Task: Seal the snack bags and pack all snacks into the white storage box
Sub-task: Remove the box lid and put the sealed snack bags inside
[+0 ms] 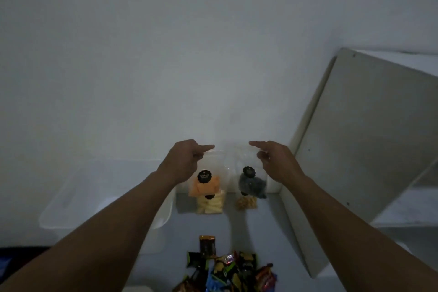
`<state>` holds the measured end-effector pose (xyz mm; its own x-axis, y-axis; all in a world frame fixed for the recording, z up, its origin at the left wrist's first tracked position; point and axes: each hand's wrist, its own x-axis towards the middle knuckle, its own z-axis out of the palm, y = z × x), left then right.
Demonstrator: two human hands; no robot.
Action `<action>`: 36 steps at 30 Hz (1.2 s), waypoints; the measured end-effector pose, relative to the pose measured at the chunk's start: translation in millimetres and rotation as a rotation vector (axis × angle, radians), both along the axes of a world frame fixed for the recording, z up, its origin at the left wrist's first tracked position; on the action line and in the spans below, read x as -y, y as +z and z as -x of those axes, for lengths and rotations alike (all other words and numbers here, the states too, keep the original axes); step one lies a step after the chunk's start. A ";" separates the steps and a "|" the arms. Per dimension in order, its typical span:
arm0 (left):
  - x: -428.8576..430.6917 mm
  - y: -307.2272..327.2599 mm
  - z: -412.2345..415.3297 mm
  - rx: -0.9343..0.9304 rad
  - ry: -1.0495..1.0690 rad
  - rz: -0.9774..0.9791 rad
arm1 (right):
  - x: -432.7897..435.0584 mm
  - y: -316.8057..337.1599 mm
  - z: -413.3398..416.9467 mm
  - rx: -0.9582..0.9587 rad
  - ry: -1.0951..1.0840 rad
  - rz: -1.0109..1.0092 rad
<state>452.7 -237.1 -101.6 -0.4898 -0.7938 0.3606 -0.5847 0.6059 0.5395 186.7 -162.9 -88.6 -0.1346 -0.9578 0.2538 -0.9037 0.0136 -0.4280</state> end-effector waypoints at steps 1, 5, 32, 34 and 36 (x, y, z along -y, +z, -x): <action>0.2 10.6 -12.6 -0.028 0.005 -0.019 | -0.6 10.9 -11.5 0.003 0.001 0.018; 1.0 41.6 -66.7 -0.100 0.039 -0.068 | -0.4 43.8 -66.2 0.038 0.007 0.080; 36.9 -35.6 -272.4 -0.278 0.276 -0.244 | 98.5 -92.7 -297.5 -0.149 0.150 -0.194; 39.8 -43.9 -270.7 -0.281 0.273 -0.276 | 104.3 -104.2 -296.9 -0.222 0.145 -0.204; 42.4 -50.8 -267.7 -0.287 0.269 -0.306 | 109.9 -111.7 -294.6 -0.297 0.145 -0.213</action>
<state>720.4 -279.5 -152.4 -0.1686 -0.9689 0.1813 -0.5003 0.2426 0.8312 481.3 -272.8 -200.3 0.0551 -0.9970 0.0546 -0.9869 -0.0627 -0.1486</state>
